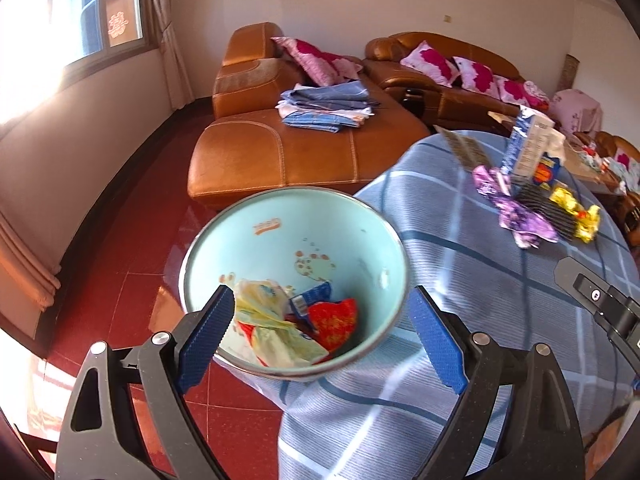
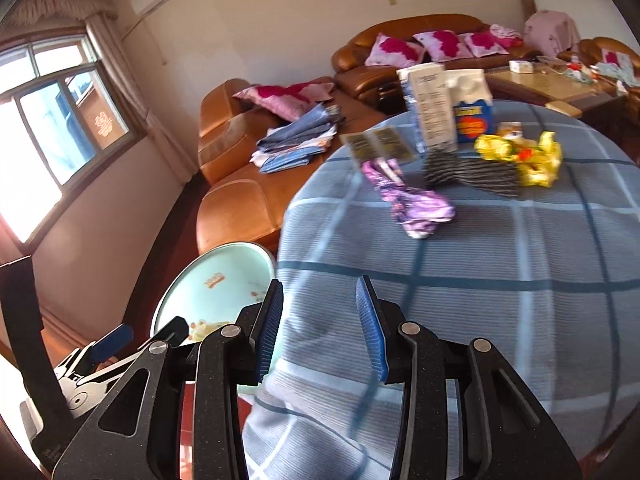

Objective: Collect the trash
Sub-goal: 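Withdraw both tools from the bin back toward the table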

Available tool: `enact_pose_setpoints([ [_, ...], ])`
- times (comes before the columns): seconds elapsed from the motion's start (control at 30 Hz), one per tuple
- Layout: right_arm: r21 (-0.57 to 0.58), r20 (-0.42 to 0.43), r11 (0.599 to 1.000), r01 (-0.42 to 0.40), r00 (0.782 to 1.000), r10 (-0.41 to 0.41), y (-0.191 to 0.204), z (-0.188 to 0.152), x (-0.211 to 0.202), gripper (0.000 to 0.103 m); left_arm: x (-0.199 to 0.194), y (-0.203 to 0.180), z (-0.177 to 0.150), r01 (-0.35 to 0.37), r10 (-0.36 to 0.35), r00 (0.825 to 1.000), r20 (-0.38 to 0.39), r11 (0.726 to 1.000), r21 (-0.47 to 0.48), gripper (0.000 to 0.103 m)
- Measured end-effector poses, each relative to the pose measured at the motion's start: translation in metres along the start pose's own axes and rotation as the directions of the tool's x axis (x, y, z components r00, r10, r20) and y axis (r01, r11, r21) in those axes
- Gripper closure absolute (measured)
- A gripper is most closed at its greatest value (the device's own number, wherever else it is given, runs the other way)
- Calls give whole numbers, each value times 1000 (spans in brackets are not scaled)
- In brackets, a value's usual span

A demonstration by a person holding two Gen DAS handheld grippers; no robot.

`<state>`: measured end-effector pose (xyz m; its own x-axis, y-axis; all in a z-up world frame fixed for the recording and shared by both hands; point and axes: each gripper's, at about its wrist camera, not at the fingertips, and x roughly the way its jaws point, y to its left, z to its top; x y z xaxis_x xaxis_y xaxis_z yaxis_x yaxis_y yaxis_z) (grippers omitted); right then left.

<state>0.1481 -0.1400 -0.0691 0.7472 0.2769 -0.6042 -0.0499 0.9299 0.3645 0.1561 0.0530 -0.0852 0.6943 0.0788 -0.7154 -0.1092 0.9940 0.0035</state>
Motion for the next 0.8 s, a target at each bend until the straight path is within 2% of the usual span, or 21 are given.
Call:
enact_pose_setpoints([
  [0.37,73,52,996,56,997,-60,-51,-4,-40,64,-26,-45,-6,45,-47,998,28,996,80,16],
  [0.8,139,77,983,123,988,-134,-99,-3,-54,64,-15,-84,-12,83,-84,996,2,987,139,16],
])
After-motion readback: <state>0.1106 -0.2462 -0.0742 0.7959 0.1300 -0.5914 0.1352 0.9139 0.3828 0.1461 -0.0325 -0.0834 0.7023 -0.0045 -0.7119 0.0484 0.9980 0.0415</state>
